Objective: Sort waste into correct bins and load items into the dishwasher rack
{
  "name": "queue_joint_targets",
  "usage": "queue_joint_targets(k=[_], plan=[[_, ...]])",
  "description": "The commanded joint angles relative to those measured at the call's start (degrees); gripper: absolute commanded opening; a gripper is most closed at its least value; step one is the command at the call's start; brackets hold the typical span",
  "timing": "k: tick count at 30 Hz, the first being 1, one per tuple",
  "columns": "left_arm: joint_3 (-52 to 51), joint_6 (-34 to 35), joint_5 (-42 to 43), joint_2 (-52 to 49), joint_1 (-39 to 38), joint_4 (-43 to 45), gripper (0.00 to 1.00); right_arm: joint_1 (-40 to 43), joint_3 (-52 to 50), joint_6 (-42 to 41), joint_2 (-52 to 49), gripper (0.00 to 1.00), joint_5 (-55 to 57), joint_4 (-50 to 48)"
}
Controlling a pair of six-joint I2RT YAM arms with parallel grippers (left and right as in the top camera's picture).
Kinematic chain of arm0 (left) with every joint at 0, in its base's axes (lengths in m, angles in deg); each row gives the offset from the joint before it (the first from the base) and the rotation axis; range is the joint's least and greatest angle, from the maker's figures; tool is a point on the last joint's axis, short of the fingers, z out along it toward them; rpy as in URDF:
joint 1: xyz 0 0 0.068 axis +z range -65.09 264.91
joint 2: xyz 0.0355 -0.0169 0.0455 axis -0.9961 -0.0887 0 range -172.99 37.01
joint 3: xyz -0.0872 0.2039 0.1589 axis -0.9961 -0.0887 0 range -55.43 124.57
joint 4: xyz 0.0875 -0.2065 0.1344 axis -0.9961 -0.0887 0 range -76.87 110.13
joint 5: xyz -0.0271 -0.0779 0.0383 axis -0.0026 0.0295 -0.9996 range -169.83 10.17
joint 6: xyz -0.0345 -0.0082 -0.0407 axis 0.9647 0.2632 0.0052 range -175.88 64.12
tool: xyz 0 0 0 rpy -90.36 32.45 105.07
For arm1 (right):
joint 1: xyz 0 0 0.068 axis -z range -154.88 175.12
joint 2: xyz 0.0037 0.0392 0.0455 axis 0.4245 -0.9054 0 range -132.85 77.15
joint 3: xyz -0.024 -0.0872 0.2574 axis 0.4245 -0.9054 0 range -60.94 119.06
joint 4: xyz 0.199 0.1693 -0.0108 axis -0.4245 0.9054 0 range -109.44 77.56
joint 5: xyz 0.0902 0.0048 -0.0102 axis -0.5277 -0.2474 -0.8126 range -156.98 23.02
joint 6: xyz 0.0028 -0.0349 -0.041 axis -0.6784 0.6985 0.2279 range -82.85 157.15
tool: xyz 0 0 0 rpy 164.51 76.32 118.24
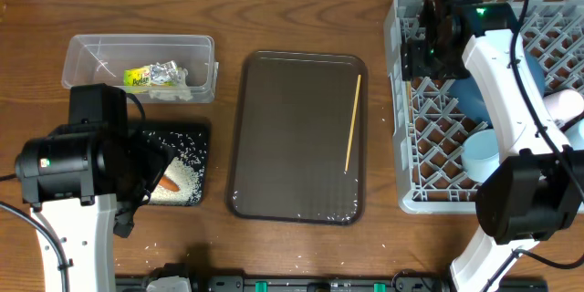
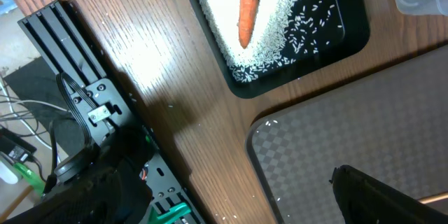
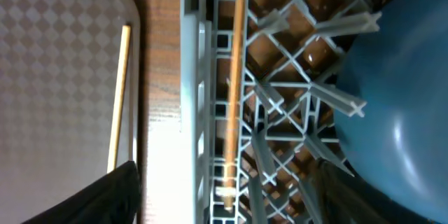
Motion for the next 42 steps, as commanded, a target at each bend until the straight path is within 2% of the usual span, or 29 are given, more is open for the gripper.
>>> queue_joint_targets(k=[1, 7, 10, 12, 16, 21, 26, 42], plan=[[-0.2, -0.5, -0.8, 0.0, 0.2, -0.9, 0.98, 0.0, -0.1, -1.8, 0.1, 0.78, -0.1, 0.9], [-0.2, -0.5, -0.8, 0.0, 0.2, -0.9, 0.98, -3.1, -0.1, -3.8, 1.7, 0.73, -5.8, 3.3], [-0.2, -0.5, -0.8, 0.0, 0.2, -0.9, 0.98, -6.2, -0.1, -8.9, 1.7, 0.6, -8.0, 3.4], [-0.2, -0.5, -0.8, 0.0, 0.2, -0.9, 0.98, -8.7, -0.1, -12.8, 1.7, 0.56, -8.0, 2.8], [-0.2, -0.5, -0.8, 0.0, 0.2, -0.9, 0.98, -14.3, -0.2, -15.1, 1.5, 0.59, -6.4, 0.2], [-0.2, -0.5, -0.8, 0.0, 0.2, -0.9, 0.98, -21.0, -0.3, -26.0, -0.4, 0.63, 4.9, -0.5], [-0.2, -0.5, -0.8, 0.0, 0.2, -0.9, 0.98, -24.1, -0.3, -32.7, -4.5, 0.64, 8.6, -0.6], [-0.2, -0.5, -0.8, 0.0, 0.2, -0.9, 0.98, -22.5, -0.3, -32.3, -17.3, 0.62, 4.5, -1.7]])
